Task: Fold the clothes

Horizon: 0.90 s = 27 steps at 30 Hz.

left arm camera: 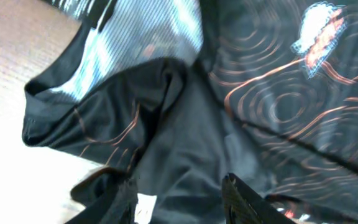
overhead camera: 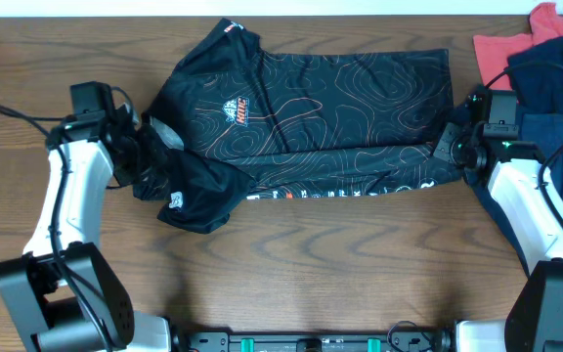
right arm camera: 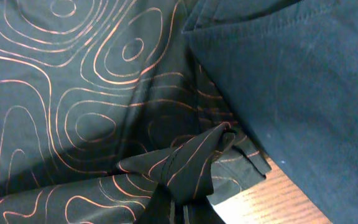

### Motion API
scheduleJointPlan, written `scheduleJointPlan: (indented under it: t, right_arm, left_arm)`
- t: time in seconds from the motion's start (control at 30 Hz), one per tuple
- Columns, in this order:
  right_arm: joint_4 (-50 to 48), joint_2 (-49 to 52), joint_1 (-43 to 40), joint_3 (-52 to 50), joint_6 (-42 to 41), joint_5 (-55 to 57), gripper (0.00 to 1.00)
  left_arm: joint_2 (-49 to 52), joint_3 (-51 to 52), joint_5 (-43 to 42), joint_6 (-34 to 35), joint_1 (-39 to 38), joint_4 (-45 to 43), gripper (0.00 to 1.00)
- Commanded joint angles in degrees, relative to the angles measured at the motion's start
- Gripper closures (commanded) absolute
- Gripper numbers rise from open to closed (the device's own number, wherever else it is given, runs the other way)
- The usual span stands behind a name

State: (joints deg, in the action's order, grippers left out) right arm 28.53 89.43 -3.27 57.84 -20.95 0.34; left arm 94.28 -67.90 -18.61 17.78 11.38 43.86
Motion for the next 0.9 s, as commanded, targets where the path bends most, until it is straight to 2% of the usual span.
scheduleJointPlan:
  t: [0.0,0.3,0.37,0.43,0.47,0.57,0.77,0.87]
  right_arm:
    - [0.6,0.6,-0.8,0.1,0.5,0.0,0.99]
    - [1.0,0.6,-0.8,0.1,0.9,0.0,0.99]
    - [1.0,0.6,-0.8,0.1,0.9,0.0,0.99]
    - [1.1,0.6,-0.8,0.1,0.9,0.0,0.99]
    - [1.1,0.6,-0.8,0.1,0.9,0.0,0.99]
    - [1.1,0.6,-0.8,0.1,0.9,0.2,0.99]
    - [0.5,0.6,-0.9,0.1,0.9,1.5,0.99]
    - [-0.2,0.6,-0.9,0.1,0.9,1.8,0.99]
  left_arm:
    - [3.1,0.2,4.0,-1.4,-1.3,1.3,0.54]
    - [12.2,0.2,4.5,-1.4,-2.8,2.2,0.55]
    - [13.3,0.2,4.5,-1.4,-3.1,2.3,0.66]
    - [13.6,0.2,4.0,-1.4,-3.2,2.5,0.88]
    - [13.6,0.2,3.6,-1.6,-3.3,2.6,0.94]
    - [13.1,-0.9,-2.1,-4.3,-3.1,3.0,0.94]
    - [9.2,-6.5,-10.0,-4.4,0.2,4.5,0.94]
    - [6.9,-7.8,-12.9,-4.4,2.6,2.2,0.93]
